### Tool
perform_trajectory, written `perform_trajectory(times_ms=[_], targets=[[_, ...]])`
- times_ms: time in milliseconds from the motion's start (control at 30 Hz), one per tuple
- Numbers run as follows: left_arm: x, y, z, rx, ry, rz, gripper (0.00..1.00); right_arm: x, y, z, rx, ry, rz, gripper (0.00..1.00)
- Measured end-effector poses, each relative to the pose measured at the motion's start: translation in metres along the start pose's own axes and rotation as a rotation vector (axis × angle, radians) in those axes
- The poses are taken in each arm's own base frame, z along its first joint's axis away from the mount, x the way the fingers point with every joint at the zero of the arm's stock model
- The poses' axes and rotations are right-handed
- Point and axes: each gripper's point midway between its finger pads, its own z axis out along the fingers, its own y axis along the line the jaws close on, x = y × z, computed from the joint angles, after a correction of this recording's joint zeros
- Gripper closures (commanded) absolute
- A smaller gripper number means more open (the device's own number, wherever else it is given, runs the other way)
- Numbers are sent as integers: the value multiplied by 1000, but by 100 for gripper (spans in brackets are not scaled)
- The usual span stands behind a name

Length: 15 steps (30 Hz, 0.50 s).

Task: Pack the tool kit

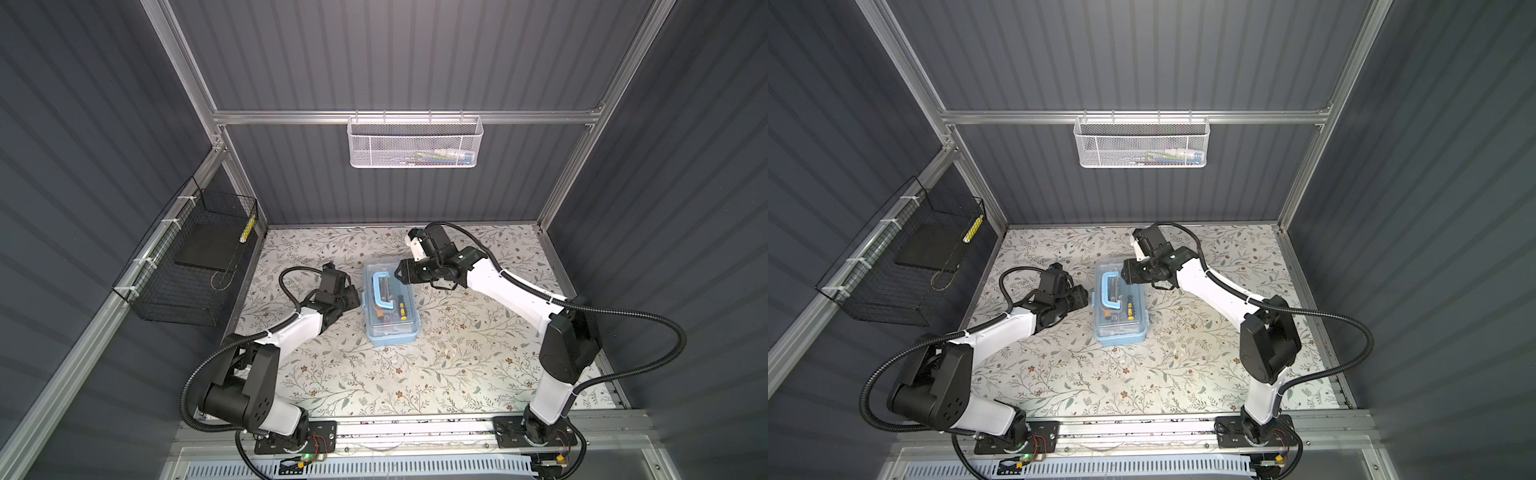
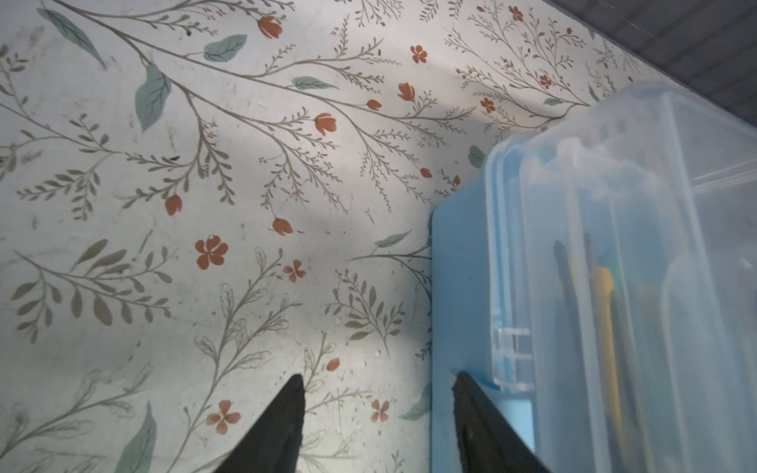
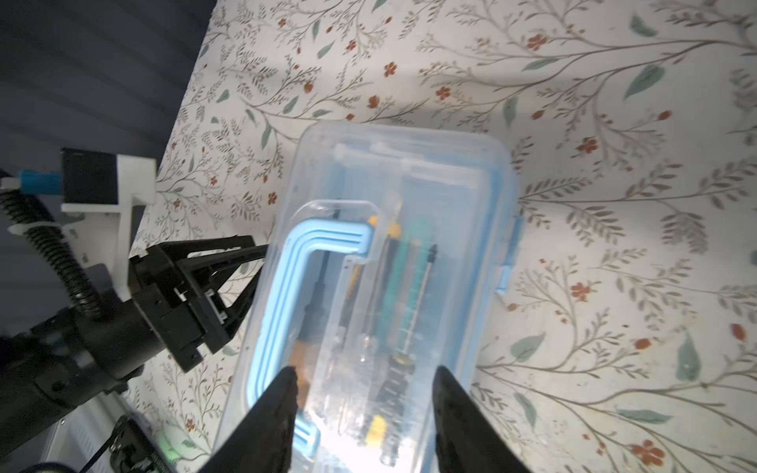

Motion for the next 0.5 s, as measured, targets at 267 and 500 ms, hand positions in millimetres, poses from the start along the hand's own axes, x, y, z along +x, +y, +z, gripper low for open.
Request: perform_trajectory(times_ms=[267, 500], targets=[[6, -9, -1, 71, 1, -7, 40, 12, 36, 22, -157, 84, 13, 46], [3, -12, -1, 94, -16, -10, 40, 28, 43, 42, -205, 161, 47, 46]])
